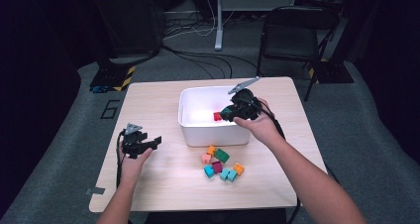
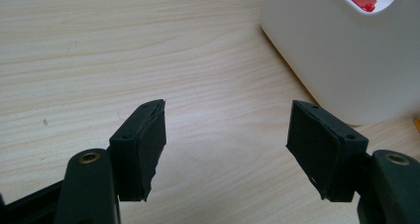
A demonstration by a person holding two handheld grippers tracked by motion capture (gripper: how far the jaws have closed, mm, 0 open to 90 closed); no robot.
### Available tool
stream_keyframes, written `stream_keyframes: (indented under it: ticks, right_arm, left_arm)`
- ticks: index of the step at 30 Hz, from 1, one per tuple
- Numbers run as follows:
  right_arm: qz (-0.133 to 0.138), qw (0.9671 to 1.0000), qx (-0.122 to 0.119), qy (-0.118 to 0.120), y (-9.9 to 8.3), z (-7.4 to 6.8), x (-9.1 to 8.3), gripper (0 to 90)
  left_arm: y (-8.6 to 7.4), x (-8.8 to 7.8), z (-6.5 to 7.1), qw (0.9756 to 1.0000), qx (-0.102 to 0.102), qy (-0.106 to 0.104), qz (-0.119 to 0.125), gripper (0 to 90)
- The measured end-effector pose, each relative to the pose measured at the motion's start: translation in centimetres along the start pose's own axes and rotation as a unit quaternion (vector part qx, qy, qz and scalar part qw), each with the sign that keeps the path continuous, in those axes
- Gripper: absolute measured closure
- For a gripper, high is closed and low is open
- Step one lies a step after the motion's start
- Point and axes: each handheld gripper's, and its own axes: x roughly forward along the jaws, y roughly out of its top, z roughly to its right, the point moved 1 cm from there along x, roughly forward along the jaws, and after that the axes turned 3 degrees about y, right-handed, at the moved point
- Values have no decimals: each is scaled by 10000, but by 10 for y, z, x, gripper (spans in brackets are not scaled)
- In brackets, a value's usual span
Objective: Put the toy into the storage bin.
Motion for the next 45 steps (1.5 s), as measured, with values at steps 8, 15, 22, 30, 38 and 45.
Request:
stream_keyframes:
  ticks: [8,15,22,30,38,45]
  right_arm:
    - [-58,9999,23,-89,13,12,20,583]
    - [-2,9998,136,-174,26,24,38,583]
    - [60,9997,198,-164,34,34,51,583]
    - [-36,9994,247,-236,39,44,66,583]
    - [-77,9986,236,-458,41,51,80,583]
    - [-152,9983,332,-447,41,51,87,578]
  left_arm:
    - [0,0,-1,10000,0,2,34,311]
    - [0,0,-1,10000,2,-9,17,310]
    - [0,1,-1,10000,-1,-19,23,311]
    - [0,1,-1,10000,2,-33,26,311]
    - [1,1,0,10000,4,-40,28,310]
    - [1,1,-1,10000,1,-45,42,310]
